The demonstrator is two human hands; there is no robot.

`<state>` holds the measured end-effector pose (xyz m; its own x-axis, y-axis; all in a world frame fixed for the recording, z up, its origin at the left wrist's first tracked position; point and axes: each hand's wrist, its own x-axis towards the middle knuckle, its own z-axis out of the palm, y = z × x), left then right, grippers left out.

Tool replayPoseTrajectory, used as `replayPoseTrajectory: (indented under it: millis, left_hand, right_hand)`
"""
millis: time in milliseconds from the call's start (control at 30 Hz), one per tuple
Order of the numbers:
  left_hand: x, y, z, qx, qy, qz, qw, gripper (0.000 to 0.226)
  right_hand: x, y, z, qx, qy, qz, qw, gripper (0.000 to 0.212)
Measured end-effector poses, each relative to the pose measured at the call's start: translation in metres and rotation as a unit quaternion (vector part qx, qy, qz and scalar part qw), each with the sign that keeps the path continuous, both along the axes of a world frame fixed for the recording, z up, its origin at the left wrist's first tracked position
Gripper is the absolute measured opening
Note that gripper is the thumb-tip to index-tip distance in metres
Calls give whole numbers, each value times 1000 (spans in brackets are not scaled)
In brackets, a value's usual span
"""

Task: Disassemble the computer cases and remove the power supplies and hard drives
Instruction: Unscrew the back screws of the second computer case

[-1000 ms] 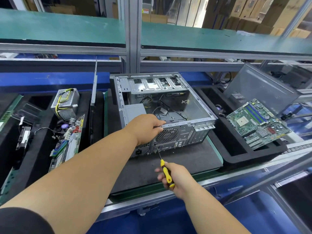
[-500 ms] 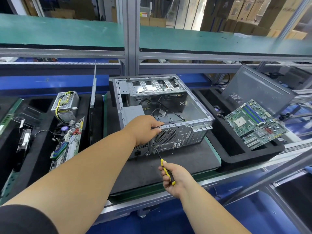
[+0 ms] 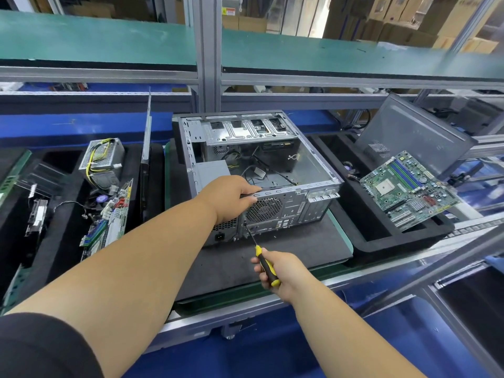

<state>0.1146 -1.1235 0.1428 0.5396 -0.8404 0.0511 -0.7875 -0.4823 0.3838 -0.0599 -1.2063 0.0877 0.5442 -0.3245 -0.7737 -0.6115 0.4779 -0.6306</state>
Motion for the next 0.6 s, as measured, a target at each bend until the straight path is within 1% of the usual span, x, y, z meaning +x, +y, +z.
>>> replayPoseTrajectory:
  millis: [67,200,267,333,367,400,433,467,500,533,567,600]
  left_hand:
    - [0,0,0,1,-1,-1,1000,39]
    - [0,0,0,1,-1,0,1000,40]
    - [0,0,0,-1,-1,0,1000,40]
    - [1,0,0,-3,0,0,1000,40]
    - [1,0,-1,-4,0,0,1000,40]
    - [1,0,-1,-3,0,-1,1000,40]
    - [1,-1,-1,-2,-1,-1,1000,40]
    - [2,-1,-2,-1,-2,-3,1000,40]
    - [2,-1,-2,-1,-3,-3,1000,40]
    - [3,-1,-2,-1,-3,-3,1000,40]
    - [3,-1,-2,-1,-3,-3,1000,40]
    - [3,-1,-2,-1,-4,-2,1000,40]
  right_hand:
    - [-1,-1,0,37,-1,-17,999,36]
    - [0,-2,-2,133,2,-81,988,32]
    - [0,-2,-5,133,5,-93,987,28]
    - [1,0,-8,94,9,-88,992,22]
    - [3,1,-9,58,10,-77,995,18]
    - [4,1,-11,-1,11,-56,998,14]
    - [4,3,-11,-87,12,-24,996,12]
    - [3,3,-11,-192,17,19,981,14]
    - [1,2,-13,-303,23,68,950,18]
    - [-1,1,-14,-396,24,116,911,21]
    - [-3,1,-15,-454,17,149,878,21]
    - [-4,0,-15,-475,10,169,864,19]
